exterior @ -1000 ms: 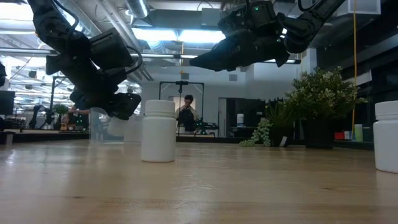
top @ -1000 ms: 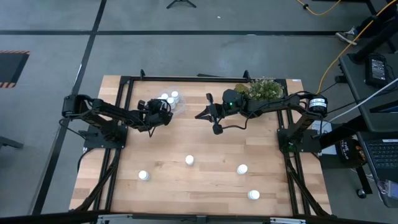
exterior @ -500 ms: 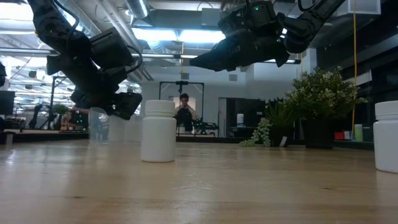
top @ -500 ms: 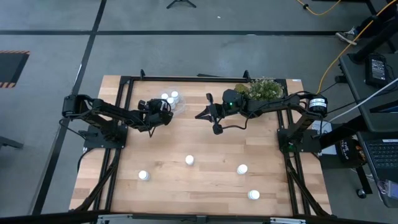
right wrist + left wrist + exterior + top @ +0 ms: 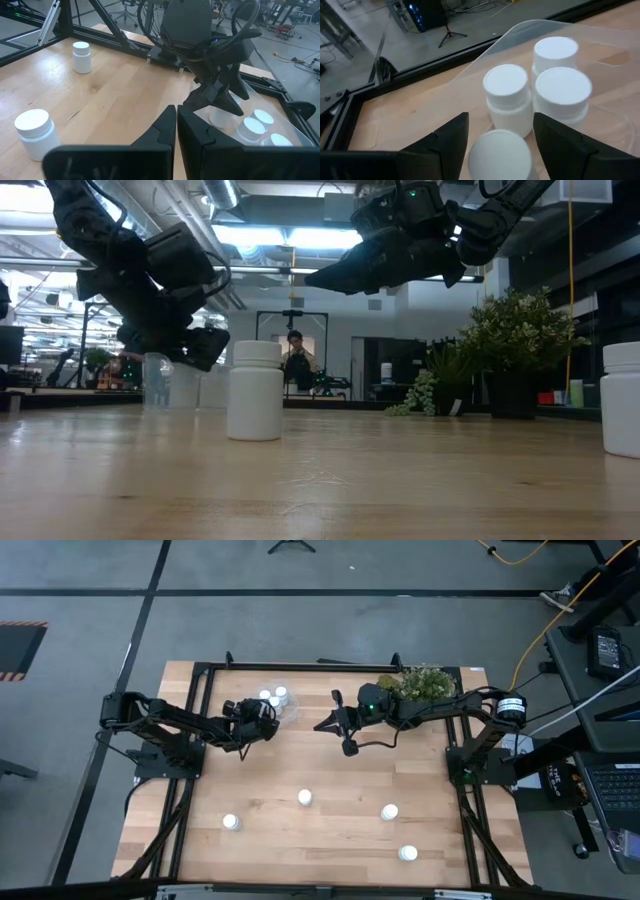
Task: Pick and place pill bottles into a basket
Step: Put the white medicine bottle into the transparent bin
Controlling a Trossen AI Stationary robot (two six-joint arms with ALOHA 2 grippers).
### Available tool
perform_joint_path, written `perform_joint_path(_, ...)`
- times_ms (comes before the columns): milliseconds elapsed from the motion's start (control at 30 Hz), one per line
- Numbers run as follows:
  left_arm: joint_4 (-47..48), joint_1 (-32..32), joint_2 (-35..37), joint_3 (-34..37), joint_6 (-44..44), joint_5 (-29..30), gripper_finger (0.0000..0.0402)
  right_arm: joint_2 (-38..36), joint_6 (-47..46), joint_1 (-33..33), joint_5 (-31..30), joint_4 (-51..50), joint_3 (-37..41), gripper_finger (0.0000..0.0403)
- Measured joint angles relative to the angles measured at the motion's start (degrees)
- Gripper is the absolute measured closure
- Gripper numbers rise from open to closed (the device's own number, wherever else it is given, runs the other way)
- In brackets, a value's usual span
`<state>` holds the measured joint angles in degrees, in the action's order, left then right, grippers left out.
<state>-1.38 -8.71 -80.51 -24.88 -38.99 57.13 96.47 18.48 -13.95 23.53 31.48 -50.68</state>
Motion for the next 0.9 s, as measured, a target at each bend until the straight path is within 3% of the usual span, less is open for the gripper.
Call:
perform_joint_path(433,-8.3,0.0,0.02,-0.42,11.28,-0.78,0.019,0.0,0.0,0.0,0.0,-0.02,0.0,0.0383)
perform_joint_path(900,-7.65,1.63,0.08,-10.91,26.69,-2.81,0.0192,0.0,0.0,0.01,0.01,-0.04,0.0,0.0383)
